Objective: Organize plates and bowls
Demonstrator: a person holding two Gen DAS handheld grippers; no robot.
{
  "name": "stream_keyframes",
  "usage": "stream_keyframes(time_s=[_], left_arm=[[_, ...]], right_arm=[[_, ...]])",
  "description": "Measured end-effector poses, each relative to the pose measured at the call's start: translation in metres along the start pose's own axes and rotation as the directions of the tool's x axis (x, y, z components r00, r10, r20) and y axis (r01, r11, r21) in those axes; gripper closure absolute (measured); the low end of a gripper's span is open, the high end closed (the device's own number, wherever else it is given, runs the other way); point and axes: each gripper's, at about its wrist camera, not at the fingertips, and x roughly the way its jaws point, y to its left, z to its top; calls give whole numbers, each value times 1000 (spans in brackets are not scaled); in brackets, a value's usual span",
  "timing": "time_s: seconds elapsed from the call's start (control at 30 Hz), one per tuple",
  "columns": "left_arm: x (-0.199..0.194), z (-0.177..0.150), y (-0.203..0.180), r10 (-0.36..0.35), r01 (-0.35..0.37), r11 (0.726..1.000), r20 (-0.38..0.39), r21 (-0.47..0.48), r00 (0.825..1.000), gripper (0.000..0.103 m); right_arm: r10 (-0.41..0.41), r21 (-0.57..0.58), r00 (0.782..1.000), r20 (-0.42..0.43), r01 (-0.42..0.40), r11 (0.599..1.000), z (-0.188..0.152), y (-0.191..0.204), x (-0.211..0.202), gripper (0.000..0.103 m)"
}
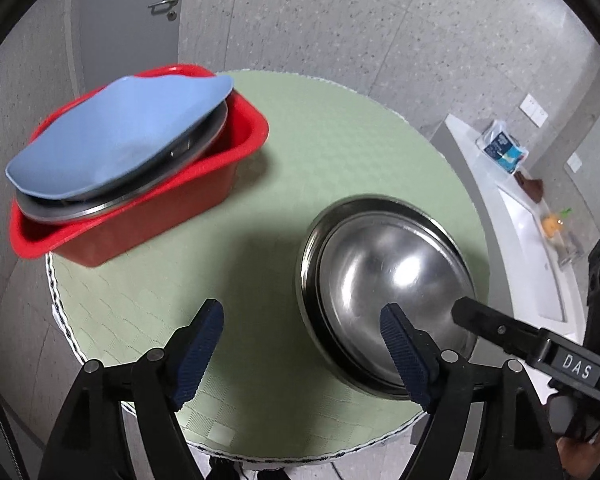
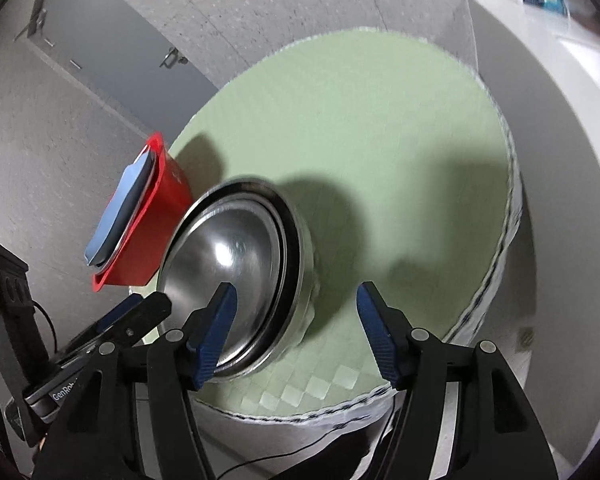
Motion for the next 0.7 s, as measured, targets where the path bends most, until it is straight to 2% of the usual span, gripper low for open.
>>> stream_keyframes(time_s=[0.4, 0.7], left_arm=[[20, 2, 1, -23, 20, 998, -40, -62, 999, 19], [41, 14, 6, -48, 38, 994, -86, -107, 995, 21]], right_arm=[[46, 51, 998, -35, -44, 998, -8, -3, 22, 39], [88, 105, 995, -42, -84, 991, -8, -12, 30, 39]])
